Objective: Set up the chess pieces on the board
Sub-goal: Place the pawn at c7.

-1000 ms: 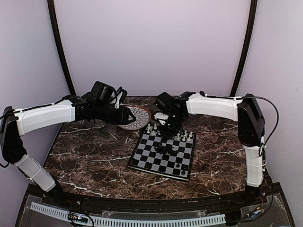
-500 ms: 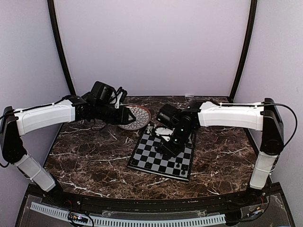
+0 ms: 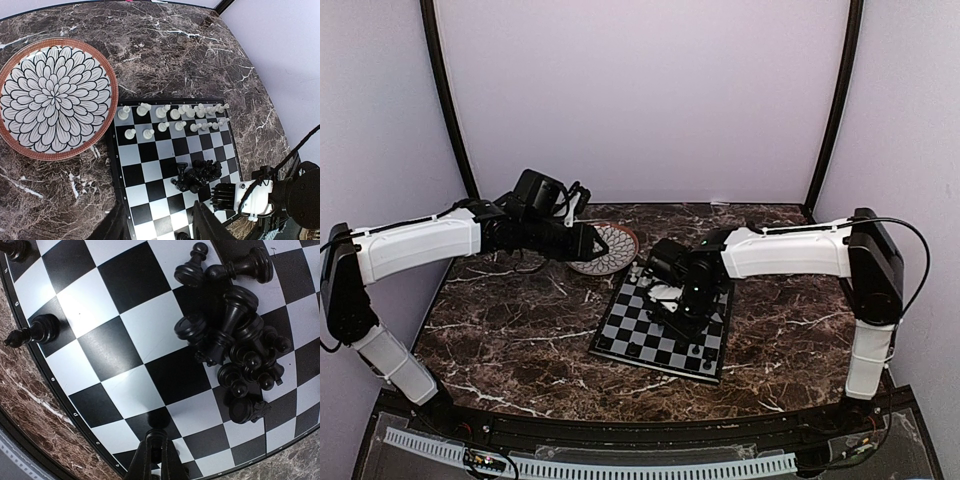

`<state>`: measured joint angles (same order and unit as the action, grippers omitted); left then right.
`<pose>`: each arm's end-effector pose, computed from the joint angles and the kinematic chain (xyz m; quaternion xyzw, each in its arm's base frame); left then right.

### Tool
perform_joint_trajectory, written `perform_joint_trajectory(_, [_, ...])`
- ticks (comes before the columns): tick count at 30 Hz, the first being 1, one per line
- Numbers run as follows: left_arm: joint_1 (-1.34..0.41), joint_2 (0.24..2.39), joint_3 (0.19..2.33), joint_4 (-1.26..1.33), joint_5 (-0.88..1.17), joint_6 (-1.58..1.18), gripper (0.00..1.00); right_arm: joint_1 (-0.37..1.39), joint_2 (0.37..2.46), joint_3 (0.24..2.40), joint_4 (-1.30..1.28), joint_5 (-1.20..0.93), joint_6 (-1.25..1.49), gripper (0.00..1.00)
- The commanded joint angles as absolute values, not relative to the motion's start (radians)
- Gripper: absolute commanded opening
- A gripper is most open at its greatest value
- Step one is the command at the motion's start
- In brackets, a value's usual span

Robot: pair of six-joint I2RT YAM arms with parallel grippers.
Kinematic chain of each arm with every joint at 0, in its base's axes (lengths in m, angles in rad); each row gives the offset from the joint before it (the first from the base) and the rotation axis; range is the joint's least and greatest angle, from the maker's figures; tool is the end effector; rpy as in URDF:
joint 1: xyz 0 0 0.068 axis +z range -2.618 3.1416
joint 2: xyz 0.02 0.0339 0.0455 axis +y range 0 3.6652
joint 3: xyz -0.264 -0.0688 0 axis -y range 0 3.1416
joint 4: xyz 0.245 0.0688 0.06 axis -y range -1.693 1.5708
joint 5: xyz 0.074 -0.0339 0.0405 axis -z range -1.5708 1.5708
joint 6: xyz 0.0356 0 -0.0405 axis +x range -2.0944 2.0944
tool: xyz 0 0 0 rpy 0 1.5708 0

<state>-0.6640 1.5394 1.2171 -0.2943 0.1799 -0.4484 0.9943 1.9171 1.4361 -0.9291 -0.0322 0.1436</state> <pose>0.2733 -0.2220 0.2936 0.1362 0.8752 -0.3092 0.3463 0.2019 0.3126 0.1935 -0.4124 0.9073 0.0568 0.0590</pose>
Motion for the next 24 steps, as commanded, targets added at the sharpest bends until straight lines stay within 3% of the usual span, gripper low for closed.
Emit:
perform_joint_trajectory(1, [-0.668,1.535,1.242,-0.315,0.19,-0.44,0.47,0.997,1.93,1.428,-0.901,-0.032,0.153,0.0])
perform_joint_trajectory(19, [-0.668,1.533,1.219,-0.31,0.191,-0.455,0.47,0.997,1.958,1.426,-0.916,-0.05,0.143,0.0])
perform_joint_trajectory(24, [-0.668,1.536,1.219,-0.306,0.193,-0.453,0.47,0.997,1.959,1.432,-0.922,-0.04,0.145,0.12])
